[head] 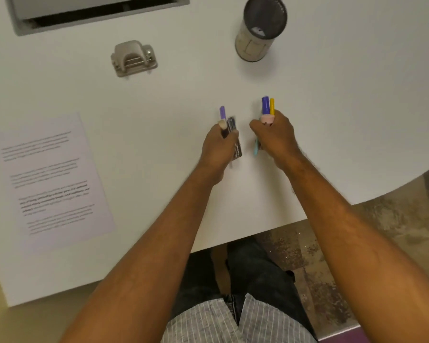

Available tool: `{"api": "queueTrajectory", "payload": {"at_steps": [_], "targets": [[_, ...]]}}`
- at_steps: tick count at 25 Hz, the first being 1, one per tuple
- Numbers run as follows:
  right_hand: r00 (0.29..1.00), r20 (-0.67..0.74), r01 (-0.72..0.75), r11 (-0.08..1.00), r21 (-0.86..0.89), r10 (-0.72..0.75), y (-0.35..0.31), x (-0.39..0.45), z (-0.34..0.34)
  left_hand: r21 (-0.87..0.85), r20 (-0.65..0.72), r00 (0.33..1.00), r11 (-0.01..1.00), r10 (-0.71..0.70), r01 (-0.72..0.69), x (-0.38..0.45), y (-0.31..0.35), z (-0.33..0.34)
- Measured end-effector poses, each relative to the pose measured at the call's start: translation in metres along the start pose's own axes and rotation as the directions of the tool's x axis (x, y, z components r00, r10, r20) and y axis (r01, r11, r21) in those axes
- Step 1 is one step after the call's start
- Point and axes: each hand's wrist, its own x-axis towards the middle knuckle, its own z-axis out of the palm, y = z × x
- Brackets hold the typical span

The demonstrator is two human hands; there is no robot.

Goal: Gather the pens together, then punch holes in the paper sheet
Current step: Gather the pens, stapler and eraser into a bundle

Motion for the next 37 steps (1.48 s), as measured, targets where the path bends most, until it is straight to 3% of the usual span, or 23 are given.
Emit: {"api": "queueTrajectory", "payload": {"at_steps": [8, 13, 19, 26, 37], "targets": [[0.999, -0.054, -0.005, 0.981, -0.192, -0.005, -0.001, 0.079, -0.041, 0.194, -0.068, 0.996, 0.98, 0.062, -0.048, 0.061, 0.042, 0.084], [0.999, -0.03, 0.008, 0.965, -0.264, -0.016, 0.007, 0.094, -0.052, 0.369, -0.126, 0.987, 0.928, 0.1, -0.047, 0.076, 0.049, 0.098], [0.993, -0.099, 0.036, 0.962, -0.272, -0.065, 0.019, 0.087, -0.051, 0.483, -0.128, 0.979, 0.872, 0.16, -0.079, 0.075, 0.05, 0.102], [0.984, -0.129, 0.061, 0.92, -0.386, -0.119, 0.028, 0.08, -0.059, 0.502, -0.157, 0.962, 0.857, 0.224, -0.118, 0.066, 0.045, 0.108], [0.986, -0.094, 0.1, 0.933, -0.347, -0.141, 0.035, 0.073, -0.058, 0.487, -0.152, 0.959, 0.862, 0.238, -0.137, 0.062, 0.041, 0.102]]}}
